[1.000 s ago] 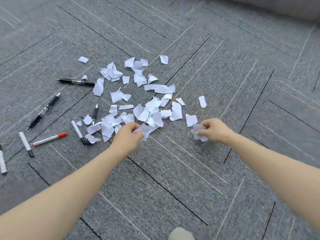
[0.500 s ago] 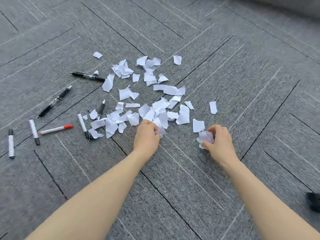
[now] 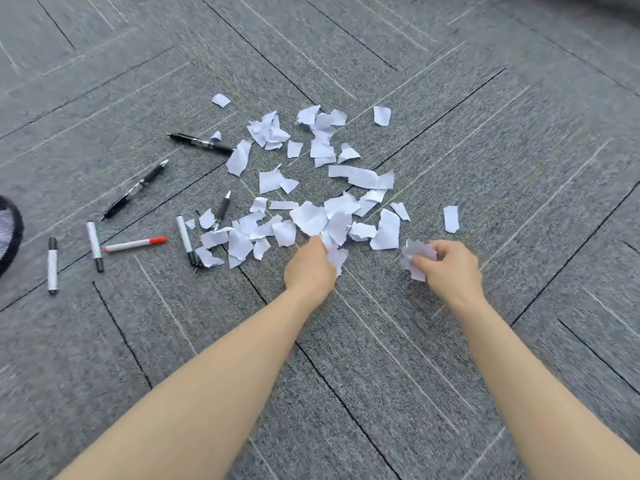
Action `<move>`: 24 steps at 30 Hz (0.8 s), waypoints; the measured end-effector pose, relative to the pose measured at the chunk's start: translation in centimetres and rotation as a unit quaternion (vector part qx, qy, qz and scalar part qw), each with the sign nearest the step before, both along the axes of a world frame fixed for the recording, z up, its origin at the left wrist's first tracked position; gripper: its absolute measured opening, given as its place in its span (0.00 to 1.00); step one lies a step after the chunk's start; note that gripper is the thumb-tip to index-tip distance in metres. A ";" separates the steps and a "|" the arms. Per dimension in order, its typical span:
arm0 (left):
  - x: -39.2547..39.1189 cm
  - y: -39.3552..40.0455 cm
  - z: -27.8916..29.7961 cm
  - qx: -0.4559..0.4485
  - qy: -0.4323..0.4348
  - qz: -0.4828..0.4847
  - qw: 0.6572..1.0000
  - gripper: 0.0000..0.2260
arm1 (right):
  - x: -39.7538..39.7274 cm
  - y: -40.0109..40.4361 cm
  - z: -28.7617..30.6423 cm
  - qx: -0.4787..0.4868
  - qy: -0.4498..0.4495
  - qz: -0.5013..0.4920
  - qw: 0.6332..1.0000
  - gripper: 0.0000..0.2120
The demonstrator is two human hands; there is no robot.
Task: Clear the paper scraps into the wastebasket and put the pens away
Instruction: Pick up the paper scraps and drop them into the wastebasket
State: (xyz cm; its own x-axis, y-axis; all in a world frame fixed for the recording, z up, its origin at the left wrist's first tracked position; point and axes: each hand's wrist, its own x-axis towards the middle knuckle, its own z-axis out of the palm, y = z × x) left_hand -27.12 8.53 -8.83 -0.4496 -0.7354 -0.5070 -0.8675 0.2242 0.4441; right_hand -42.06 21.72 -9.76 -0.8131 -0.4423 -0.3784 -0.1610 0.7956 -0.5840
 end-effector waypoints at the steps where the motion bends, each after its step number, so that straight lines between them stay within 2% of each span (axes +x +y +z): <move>1: 0.0 -0.1 0.0 0.015 -0.006 -0.001 1.000 0.09 | 0.2 -0.3 -0.2 0.028 0.034 0.013 0.999 0.08; 3: 0.2 -0.2 0.0 0.044 -0.007 -0.003 0.999 0.09 | 0.5 -0.4 -0.5 0.035 0.056 0.029 0.997 0.08; 6: 1.3 -0.1 0.3 0.094 0.014 -0.017 0.995 0.03 | 0.4 -0.6 -0.4 0.005 -0.001 0.041 0.999 0.07; 8: 2.5 -0.7 1.2 0.127 0.052 -0.007 0.991 0.04 | 0.3 -1.2 0.0 -0.042 -0.049 -0.013 0.998 0.06; 9: 3.2 -1.3 1.7 0.131 0.070 0.011 0.989 0.05 | 0.3 -1.8 0.4 -0.075 -0.084 -0.059 0.992 0.09; 11: 4.5 -3.7 2.0 0.094 0.087 0.067 0.989 0.09 | 0.1 -3.4 1.0 -0.119 -0.126 -0.121 0.977 0.16; 14: 6.1 -7.3 1.7 0.000 0.054 0.119 0.991 0.11 | 0.1 -5.7 1.2 -0.087 -0.110 -0.094 0.986 0.21; 17: 6.5 -8.5 1.6 -0.080 -0.045 0.073 0.993 0.12 | 0.9 -6.8 0.4 0.004 -0.051 -0.056 0.997 0.19; 19: 6.6 -7.9 1.4 -0.126 -0.081 0.022 0.988 0.12 | 1.2 -6.9 -0.1 0.050 -0.015 -0.039 0.998 0.17; 22: 6.6 -6.6 0.4 -0.150 -0.064 -0.032 0.986 0.05 | 1.1 -7.1 -0.4 0.085 0.020 -0.031 0.996 0.18; 24: 6.5 -6.0 -0.3 -0.146 -0.034 -0.032 0.988 0.05 | 1.1 -7.4 -0.6 0.079 0.044 -0.020 0.996 0.11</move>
